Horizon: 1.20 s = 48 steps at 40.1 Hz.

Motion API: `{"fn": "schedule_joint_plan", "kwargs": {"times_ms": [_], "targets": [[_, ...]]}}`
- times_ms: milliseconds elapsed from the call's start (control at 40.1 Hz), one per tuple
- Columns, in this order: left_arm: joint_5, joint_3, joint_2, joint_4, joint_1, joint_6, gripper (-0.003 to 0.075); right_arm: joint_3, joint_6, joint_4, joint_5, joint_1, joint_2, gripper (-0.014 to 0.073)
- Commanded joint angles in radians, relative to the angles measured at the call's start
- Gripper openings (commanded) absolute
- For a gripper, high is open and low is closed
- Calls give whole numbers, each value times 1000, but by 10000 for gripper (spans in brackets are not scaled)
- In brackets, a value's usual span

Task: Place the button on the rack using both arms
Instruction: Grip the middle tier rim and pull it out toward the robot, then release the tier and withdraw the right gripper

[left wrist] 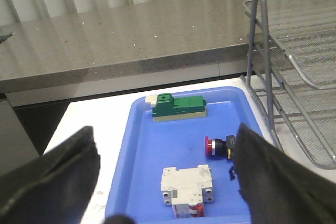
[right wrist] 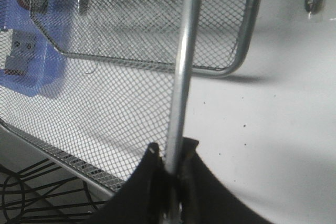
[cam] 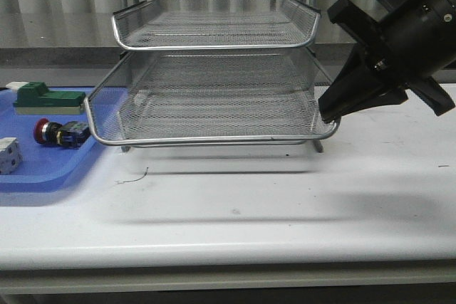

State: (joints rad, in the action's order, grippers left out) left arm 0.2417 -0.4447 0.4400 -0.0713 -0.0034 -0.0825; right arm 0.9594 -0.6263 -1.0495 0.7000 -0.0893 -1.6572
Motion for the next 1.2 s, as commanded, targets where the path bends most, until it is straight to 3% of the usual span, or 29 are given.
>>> {"fn": "schedule_joint_plan", "kwargs": {"times_ms": [0, 523, 598, 723, 872, 1071, 1171], "targets": [[-79, -33, 12, -1, 2, 4, 501, -33, -19, 49, 19, 5, 60, -62], [-79, -33, 12, -1, 2, 4, 501, -121, -38, 40, 30, 1, 106, -50], [-79, -33, 12, -1, 2, 4, 501, -120, -38, 40, 17, 1, 106, 10], [-79, -33, 12, -1, 2, 4, 501, -116, -38, 34, -1, 1, 106, 239], [-79, -33, 12, -1, 2, 4, 501, -116, -39, 18, -39, 1, 128, 440], [-79, -33, 12, -1, 2, 4, 501, -115, -39, 18, -59, 1, 275, 463], [-79, -33, 12, -1, 2, 4, 501, -93, -39, 22, -34, 1, 352, 422]]}}
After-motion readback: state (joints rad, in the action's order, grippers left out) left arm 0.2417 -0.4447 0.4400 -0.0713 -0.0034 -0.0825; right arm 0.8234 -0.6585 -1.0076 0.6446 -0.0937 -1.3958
